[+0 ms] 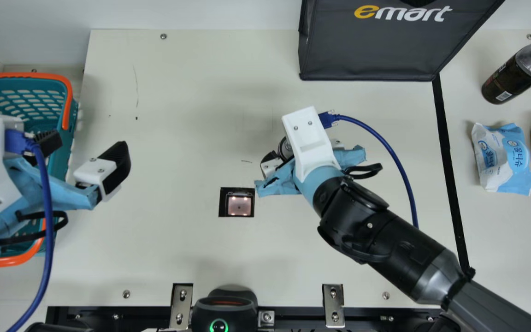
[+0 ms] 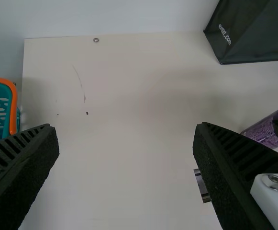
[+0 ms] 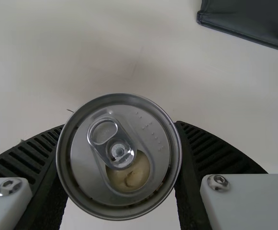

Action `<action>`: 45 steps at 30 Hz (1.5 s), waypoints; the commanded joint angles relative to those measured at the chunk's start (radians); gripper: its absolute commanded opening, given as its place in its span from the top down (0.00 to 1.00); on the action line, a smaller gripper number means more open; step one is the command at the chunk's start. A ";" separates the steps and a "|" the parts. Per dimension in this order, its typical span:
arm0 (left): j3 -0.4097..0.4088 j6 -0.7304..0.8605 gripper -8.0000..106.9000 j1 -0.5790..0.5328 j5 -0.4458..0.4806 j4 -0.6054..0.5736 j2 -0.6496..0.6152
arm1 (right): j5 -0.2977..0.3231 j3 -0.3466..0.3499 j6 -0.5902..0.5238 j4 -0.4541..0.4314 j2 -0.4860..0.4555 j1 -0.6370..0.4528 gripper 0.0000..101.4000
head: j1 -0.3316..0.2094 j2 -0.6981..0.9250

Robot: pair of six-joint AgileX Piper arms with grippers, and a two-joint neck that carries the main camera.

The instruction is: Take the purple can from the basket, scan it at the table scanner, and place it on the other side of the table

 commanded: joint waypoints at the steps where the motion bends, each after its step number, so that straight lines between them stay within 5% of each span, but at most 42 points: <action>1: 0.000 0.000 0.15 0.000 0.000 0.000 0.000 | 0.020 -0.016 -0.009 0.000 -0.006 0.005 1.00 | -0.026 0.002; 11: 0.000 0.000 0.15 0.000 0.000 0.000 0.000 | 0.136 -0.133 -0.067 0.019 -0.041 0.028 1.00 | -0.026 -0.115; 19: 0.000 0.000 0.15 0.000 0.000 0.000 0.000 | 0.178 -0.101 -0.076 0.035 -0.123 -0.073 1.00 | -0.026 -0.302; 30: 0.000 0.000 0.15 0.000 0.000 0.000 0.000 | 0.247 0.019 -0.187 0.093 -0.349 -0.378 1.00 | -0.026 -0.347; 45: 0.000 0.000 0.15 0.000 0.000 0.000 0.000 | 0.276 0.093 -0.531 0.310 -0.548 -0.943 1.00 | -0.026 -0.347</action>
